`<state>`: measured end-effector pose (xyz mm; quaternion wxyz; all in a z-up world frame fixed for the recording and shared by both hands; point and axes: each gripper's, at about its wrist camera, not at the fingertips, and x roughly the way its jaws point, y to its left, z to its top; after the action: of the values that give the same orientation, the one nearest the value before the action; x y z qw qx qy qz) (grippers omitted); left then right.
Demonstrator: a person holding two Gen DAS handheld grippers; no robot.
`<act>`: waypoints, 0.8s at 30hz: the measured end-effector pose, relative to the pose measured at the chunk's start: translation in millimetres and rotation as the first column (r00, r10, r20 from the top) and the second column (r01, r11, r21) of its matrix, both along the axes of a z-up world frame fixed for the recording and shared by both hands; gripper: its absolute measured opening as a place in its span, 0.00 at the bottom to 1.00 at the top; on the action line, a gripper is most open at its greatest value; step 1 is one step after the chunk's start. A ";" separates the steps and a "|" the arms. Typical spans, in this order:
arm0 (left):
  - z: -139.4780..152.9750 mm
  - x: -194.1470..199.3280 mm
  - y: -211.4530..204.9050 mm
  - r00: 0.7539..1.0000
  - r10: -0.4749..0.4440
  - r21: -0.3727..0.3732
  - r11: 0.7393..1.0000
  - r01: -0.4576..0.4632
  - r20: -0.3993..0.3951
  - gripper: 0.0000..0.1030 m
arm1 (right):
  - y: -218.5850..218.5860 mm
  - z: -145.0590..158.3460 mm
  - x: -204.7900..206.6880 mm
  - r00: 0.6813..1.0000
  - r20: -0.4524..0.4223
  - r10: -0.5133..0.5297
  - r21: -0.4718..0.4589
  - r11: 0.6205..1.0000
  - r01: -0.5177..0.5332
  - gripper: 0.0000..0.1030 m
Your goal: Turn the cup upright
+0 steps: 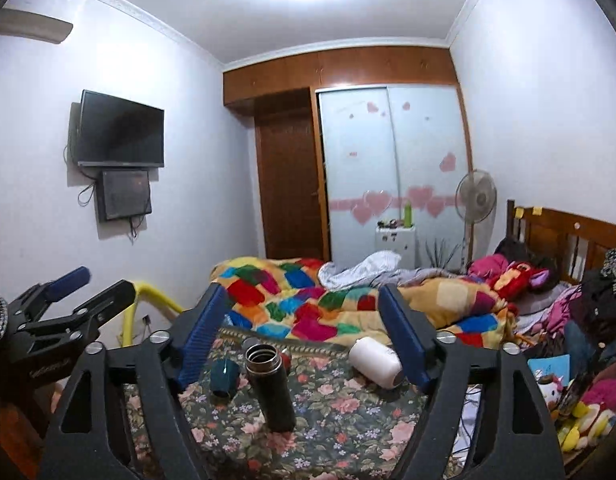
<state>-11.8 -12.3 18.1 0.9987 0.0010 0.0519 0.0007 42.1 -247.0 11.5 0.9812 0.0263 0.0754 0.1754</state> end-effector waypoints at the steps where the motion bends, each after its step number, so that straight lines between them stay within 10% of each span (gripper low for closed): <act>1: -0.5 -2.6 -1.1 1.000 0.002 0.002 1.000 -0.002 0.003 1.00 | 2.4 -0.9 -3.0 1.000 0.009 -0.010 -0.004 1.000 0.010 0.82; 6: -5.3 -5.6 -3.8 1.000 0.000 -0.003 1.000 0.000 -0.007 1.00 | 3.2 -3.4 -14.0 0.998 0.029 -0.050 -0.021 0.998 0.051 1.00; 24: -13.7 -11.2 -2.9 0.999 0.027 -0.016 0.999 -0.028 -0.029 1.00 | -3.3 -11.4 -21.4 0.998 0.004 -0.062 -0.030 0.998 0.062 1.00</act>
<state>-23.0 -15.2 4.4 0.9977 -0.0079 0.0661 0.0141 20.7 -250.2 0.1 0.9866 0.0136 0.0757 0.1439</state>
